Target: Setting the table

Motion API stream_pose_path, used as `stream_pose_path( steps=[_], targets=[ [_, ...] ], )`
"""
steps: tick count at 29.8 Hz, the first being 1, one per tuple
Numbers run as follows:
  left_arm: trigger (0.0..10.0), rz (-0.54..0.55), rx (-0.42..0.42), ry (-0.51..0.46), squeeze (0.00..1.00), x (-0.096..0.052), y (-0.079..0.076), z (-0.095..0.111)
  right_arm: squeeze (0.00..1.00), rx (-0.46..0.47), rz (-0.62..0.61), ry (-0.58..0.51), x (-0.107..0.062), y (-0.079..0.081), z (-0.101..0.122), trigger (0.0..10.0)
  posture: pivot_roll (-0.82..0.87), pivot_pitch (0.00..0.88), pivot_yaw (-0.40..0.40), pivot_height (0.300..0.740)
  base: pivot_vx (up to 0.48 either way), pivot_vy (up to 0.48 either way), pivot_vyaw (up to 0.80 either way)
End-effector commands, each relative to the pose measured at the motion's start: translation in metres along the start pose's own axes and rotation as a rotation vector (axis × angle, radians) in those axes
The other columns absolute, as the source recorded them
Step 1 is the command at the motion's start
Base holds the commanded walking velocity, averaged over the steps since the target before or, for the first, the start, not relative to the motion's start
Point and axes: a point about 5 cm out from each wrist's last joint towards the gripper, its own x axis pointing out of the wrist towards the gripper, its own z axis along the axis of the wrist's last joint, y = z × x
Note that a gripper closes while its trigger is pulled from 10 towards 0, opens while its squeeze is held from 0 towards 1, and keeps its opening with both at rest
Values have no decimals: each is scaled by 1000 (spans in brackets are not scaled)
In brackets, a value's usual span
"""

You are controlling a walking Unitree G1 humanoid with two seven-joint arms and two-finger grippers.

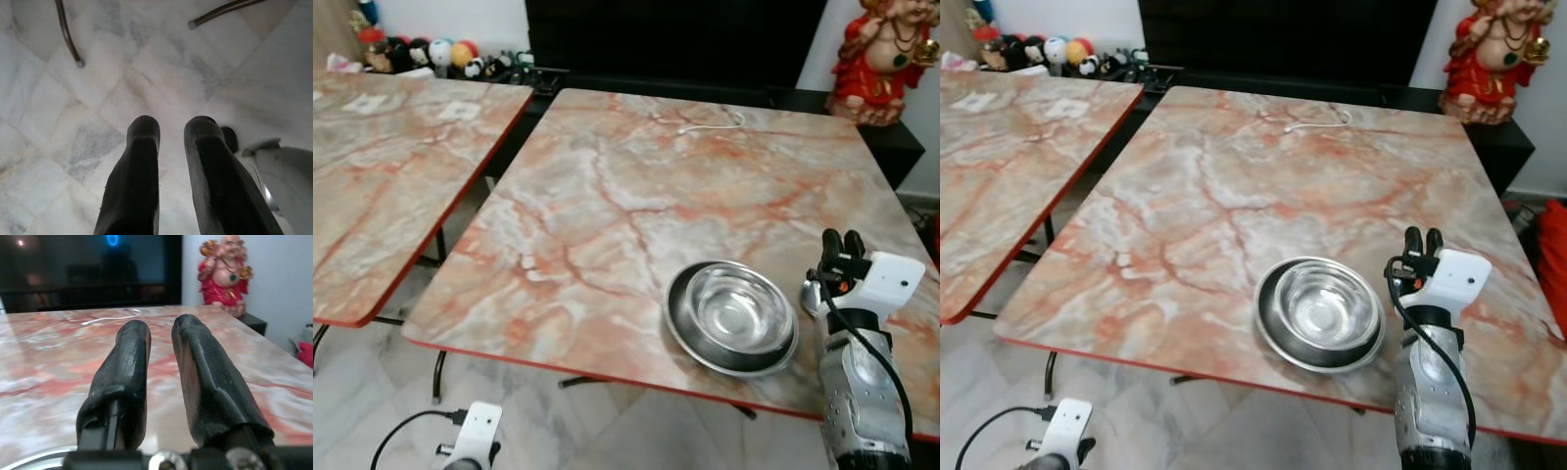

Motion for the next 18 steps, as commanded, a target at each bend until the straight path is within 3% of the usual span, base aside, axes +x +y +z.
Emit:
stream_pose_path(
  steps=[1, 18],
  targets=[
    [10000, 11, -15, 31, 0, -1, 3, -6, 0, -9, 19, 9, -1, 5, -3, 10000, 116, 22, -35, 740, 0, 480, 0],
    [10000, 13, -18, 29, 0, -1, 3, -5, 0, -6, 39, -11, 1, 12, -2, 10000, 123, 14, -38, 740, 0, 480, 0]
  ],
)
